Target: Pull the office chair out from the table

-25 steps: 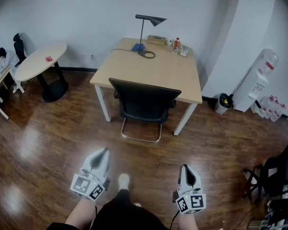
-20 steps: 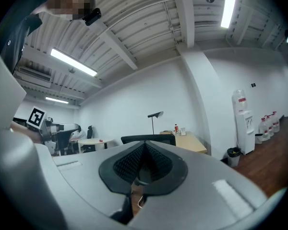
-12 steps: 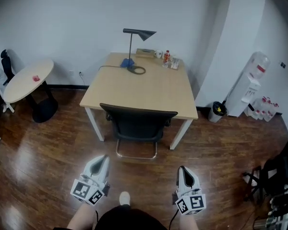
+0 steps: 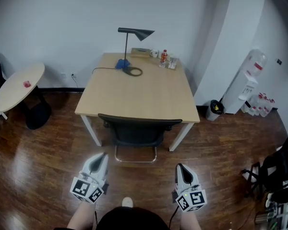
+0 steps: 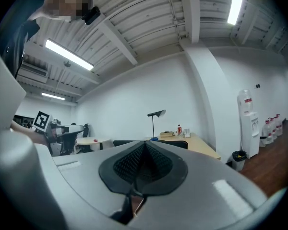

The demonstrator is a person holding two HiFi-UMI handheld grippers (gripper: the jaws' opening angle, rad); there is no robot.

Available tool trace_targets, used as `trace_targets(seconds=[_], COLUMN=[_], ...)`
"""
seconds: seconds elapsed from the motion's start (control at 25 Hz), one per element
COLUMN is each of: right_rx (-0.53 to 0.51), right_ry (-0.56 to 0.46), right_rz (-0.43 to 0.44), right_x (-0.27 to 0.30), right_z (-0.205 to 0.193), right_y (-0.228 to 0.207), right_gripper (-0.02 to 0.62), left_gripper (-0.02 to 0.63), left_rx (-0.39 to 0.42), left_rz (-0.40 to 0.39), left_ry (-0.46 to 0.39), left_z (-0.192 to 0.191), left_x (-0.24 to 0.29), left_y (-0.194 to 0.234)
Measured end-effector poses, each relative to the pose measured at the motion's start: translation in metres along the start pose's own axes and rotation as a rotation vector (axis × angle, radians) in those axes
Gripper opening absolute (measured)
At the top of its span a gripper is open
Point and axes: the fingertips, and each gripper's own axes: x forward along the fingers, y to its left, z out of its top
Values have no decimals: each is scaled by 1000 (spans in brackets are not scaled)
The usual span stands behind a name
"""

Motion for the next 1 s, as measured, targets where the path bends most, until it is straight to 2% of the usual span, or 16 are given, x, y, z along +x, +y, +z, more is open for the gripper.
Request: trace_targets(seconds=[0.36,0.72,1.0], right_rx=[-50,-76,-84], right_ry=[31,18,-38], right_rz=[73,118,147], right_x=[60,123,176], right_z=[0,15,42], right_y=[21,-2,-29], right_gripper=[14,14,17], left_gripper=[2,2,2], left_rx=[30,67,122], left_rz=[-13,23,26], left_ry=[17,-1,-30], left_z=[-3,5,23], left_x=[21,70,118], left_y=[34,64,74])
